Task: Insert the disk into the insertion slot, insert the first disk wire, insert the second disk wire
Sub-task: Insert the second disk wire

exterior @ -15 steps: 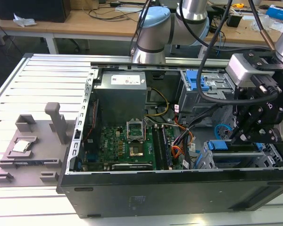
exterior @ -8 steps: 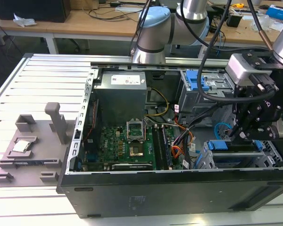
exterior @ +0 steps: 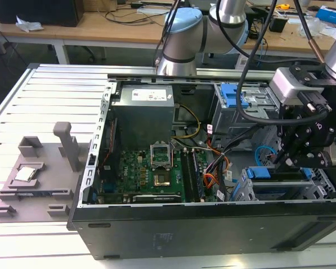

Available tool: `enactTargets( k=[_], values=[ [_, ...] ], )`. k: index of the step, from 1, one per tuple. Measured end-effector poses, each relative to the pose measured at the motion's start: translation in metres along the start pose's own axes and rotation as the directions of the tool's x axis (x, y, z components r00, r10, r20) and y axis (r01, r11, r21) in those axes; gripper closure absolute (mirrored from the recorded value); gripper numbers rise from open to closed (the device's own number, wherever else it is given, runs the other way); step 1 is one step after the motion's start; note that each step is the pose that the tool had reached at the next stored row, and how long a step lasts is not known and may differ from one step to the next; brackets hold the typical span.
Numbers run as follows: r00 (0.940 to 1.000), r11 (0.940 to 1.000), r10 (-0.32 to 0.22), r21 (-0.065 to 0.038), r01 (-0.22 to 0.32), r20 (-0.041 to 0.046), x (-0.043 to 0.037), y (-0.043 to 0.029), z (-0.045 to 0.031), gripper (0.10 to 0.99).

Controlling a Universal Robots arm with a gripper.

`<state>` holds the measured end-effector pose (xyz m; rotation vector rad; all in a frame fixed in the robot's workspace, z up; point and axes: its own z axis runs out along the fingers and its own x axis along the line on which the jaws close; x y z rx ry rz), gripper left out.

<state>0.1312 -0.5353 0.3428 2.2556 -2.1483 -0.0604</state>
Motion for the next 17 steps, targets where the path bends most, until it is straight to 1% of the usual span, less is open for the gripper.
enactTargets(
  k=[11, 17],
  values=[
    [1.0000, 1.0000, 0.000, 0.000, 0.000, -0.0001, 0.0009, -0.0002, 0.0058, 0.922],
    [1.0000, 1.0000, 0.000, 0.000, 0.000, -0.0003, 0.0011, -0.0003, 0.0067, 0.922]
  ],
)
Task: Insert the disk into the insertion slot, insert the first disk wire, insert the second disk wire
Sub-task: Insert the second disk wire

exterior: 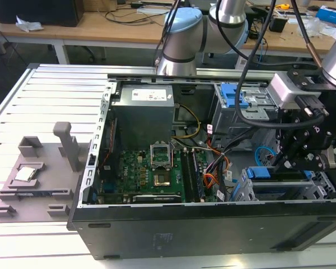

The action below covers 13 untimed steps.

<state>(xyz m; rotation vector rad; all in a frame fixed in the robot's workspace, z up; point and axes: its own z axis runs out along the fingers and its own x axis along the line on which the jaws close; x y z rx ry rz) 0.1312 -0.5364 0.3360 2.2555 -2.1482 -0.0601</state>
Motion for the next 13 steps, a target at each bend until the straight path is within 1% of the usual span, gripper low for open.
enactTargets(
  k=[3, 4, 7, 8, 11, 13],
  values=[
    [1.0000, 1.0000, 0.000, 0.000, 0.000, 0.0016, 0.0000, -0.0001, 0.0009, 0.914],
    [1.0000, 1.0000, 0.000, 0.000, 0.000, 0.0012, 0.0000, 0.0000, 0.0008, 0.847],
    [1.0000, 1.0000, 0.000, 0.000, 0.000, 0.0002, 0.0001, 0.0000, -0.0002, 0.847],
    [1.0000, 1.0000, 0.000, 0.000, 0.000, 0.0003, 0.0000, 0.0001, -0.0018, 0.847],
    [1.0000, 1.0000, 0.000, 0.000, 0.000, 0.0003, -0.0001, 0.0005, -0.0110, 0.847],
    [1.0000, 1.0000, 0.000, 0.000, 0.000, 0.0004, -0.0002, 0.0011, -0.0227, 0.847]
  ],
)
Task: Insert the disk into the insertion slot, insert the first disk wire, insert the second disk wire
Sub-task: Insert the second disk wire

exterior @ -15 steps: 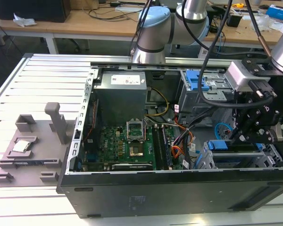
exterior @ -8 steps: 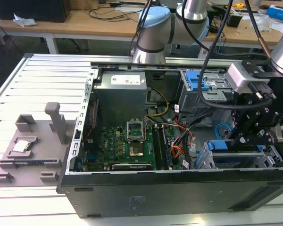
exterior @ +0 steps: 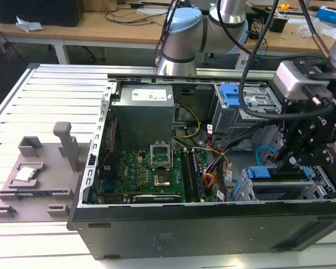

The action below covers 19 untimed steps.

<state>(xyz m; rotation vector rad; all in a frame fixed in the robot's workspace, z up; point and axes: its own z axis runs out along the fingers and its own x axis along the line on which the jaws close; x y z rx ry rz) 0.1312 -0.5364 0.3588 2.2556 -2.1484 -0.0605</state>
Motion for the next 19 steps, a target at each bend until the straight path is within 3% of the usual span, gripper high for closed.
enactTargets(
  k=[3, 7, 9, 11, 19],
  values=[
    [1.0000, 1.0000, 0.000, 0.000, 0.000, 0.0000, -0.0001, 0.0006, -0.0140, 0.847],
    [1.0000, 1.0000, 0.000, 0.000, 0.000, 0.0000, -0.0002, 0.0011, -0.0243, 0.847],
    [1.0000, 1.0000, 0.000, 0.000, 0.000, 0.0001, -0.0003, 0.0011, -0.0251, 0.863],
    [1.0000, 1.0000, 0.000, 0.000, 0.000, 0.0000, -0.0006, 0.0012, -0.0258, 0.980],
    [1.0000, 1.0000, 0.000, 0.000, 0.000, 0.0000, -0.0010, 0.0012, -0.0278, 0.980]
  ],
)
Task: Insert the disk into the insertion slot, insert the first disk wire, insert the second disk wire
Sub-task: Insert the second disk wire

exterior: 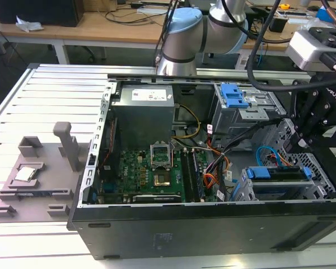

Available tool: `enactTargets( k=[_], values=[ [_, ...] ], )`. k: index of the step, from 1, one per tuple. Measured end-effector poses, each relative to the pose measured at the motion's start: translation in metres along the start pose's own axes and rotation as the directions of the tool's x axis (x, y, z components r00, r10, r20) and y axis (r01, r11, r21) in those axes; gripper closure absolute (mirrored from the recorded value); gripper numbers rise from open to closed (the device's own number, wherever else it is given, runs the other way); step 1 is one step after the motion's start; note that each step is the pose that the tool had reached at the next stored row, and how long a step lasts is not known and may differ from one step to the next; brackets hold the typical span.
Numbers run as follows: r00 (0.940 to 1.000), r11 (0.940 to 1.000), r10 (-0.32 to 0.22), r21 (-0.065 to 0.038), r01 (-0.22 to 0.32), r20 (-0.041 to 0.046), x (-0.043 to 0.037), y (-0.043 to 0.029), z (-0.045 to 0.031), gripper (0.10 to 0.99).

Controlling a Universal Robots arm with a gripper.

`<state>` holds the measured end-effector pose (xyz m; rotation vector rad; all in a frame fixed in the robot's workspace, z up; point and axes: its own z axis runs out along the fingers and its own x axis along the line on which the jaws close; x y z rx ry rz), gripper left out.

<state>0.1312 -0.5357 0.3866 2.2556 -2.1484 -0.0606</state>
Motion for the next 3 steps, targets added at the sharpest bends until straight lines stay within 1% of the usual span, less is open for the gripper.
enactTargets(
  k=[3],
  values=[
    [1.0000, 1.0000, 0.000, 0.000, 0.000, 0.0000, 0.0000, 0.0000, -0.0001, 0.980]
  ],
)
